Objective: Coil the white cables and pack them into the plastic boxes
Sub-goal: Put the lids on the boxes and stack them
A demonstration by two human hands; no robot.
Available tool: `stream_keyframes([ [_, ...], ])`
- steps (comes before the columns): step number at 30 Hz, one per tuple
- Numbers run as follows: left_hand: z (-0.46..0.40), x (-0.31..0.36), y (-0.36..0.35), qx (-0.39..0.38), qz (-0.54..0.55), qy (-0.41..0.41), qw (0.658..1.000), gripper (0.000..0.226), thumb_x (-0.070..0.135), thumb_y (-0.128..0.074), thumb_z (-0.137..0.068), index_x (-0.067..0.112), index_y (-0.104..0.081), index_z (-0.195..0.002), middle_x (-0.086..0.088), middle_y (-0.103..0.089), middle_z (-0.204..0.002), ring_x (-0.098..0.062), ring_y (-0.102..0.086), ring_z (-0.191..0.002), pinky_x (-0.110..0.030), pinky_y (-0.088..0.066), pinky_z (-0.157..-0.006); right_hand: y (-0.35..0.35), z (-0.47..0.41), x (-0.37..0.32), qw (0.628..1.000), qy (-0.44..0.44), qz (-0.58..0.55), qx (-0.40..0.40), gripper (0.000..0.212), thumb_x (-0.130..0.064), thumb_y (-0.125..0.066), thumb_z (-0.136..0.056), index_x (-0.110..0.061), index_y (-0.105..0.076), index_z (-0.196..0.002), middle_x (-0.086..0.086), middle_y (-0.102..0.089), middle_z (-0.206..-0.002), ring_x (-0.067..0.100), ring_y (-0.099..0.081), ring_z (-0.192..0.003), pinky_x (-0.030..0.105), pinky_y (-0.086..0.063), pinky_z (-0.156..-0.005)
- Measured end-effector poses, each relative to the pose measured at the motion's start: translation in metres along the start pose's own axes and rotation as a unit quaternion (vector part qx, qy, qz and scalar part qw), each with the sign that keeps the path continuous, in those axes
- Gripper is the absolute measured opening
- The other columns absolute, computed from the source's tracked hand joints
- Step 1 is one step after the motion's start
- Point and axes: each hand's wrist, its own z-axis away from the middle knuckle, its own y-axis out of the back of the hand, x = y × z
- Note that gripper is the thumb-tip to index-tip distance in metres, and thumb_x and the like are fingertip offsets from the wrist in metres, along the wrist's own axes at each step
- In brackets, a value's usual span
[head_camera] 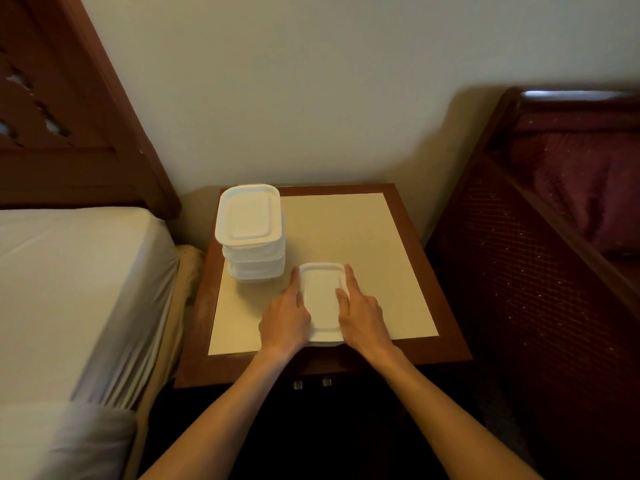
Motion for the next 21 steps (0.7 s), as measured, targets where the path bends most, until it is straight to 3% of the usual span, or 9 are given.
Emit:
stream_keyframes([
  [6, 0.006, 0.004, 0.005, -0.013, -0.012, 0.007, 1.000, 0.065, 0.020, -0.036, -0.098, 0.038, -0.007, -0.153, -0.004, -0.066, -0.109, -0.032, -0.062, -0.096, -0.046, -0.055, -0.077, 0.002, -0.001, -0.003, 0.999, -0.002, -0.036, 0.023, 0.042, -0.023, -0.028, -0.104, -0.017, -0.034, -0.146, 0.015, -0.064, -0.106, 0.030, -0.062, -0.096, 0.035, -0.046, -0.080],
  [9, 0.009, 0.004, 0.013, -0.024, 0.010, -0.002, 1.000, 0.058, 0.026, -0.034, -0.100, 0.041, -0.010, -0.152, 0.000, -0.066, -0.109, -0.026, -0.062, -0.095, -0.045, -0.055, -0.080, 0.012, 0.004, -0.004, 0.999, -0.002, -0.044, 0.010, 0.040, -0.026, -0.028, -0.103, -0.021, -0.037, -0.142, 0.009, -0.064, -0.100, 0.024, -0.062, -0.088, 0.035, -0.051, -0.076],
  [11, 0.016, 0.010, 0.023, -0.005, 0.052, -0.036, 0.998, 0.050, 0.031, -0.034, -0.103, 0.037, -0.019, -0.151, 0.003, -0.067, -0.105, -0.019, -0.063, -0.092, -0.042, -0.056, -0.077, 0.023, 0.010, -0.005, 0.998, 0.006, -0.056, 0.019, 0.039, -0.027, -0.028, -0.103, -0.025, -0.039, -0.140, 0.002, -0.064, -0.090, 0.013, -0.061, -0.075, 0.029, -0.049, -0.064],
  [14, 0.024, 0.029, 0.054, 0.057, 0.165, -0.067, 0.982, 0.025, 0.031, -0.047, -0.101, 0.027, -0.048, -0.125, 0.005, -0.065, -0.081, -0.009, -0.062, -0.073, -0.028, -0.052, -0.059, 0.051, 0.016, -0.020, 0.994, 0.034, -0.089, 0.053, 0.035, -0.030, -0.031, -0.103, -0.024, -0.044, -0.135, -0.004, -0.061, -0.088, 0.009, -0.062, -0.075, 0.023, -0.054, -0.058],
  [16, 0.022, 0.042, 0.086, 0.098, 0.203, -0.072, 0.972, 0.007, 0.031, -0.056, -0.097, 0.025, -0.054, -0.100, 0.005, -0.062, -0.071, -0.010, -0.060, -0.065, -0.029, -0.052, -0.055, 0.074, 0.017, -0.045, 0.989, 0.059, -0.114, 0.068, 0.030, -0.029, -0.034, -0.104, -0.021, -0.047, -0.130, -0.008, -0.060, -0.092, 0.007, -0.061, -0.078, 0.016, -0.052, -0.052],
  [21, -0.020, 0.054, 0.172, 0.190, 0.221, -0.084, 0.953, 0.016, 0.034, -0.066, -0.090, 0.023, -0.062, -0.080, 0.005, -0.063, -0.066, -0.016, -0.059, -0.056, -0.038, -0.053, -0.053, 0.113, -0.019, -0.127, 0.977, 0.095, -0.172, 0.079, 0.021, -0.025, -0.041, -0.102, -0.014, -0.051, -0.116, 0.001, -0.059, -0.098, 0.012, -0.061, -0.078, 0.017, -0.046, -0.039],
])
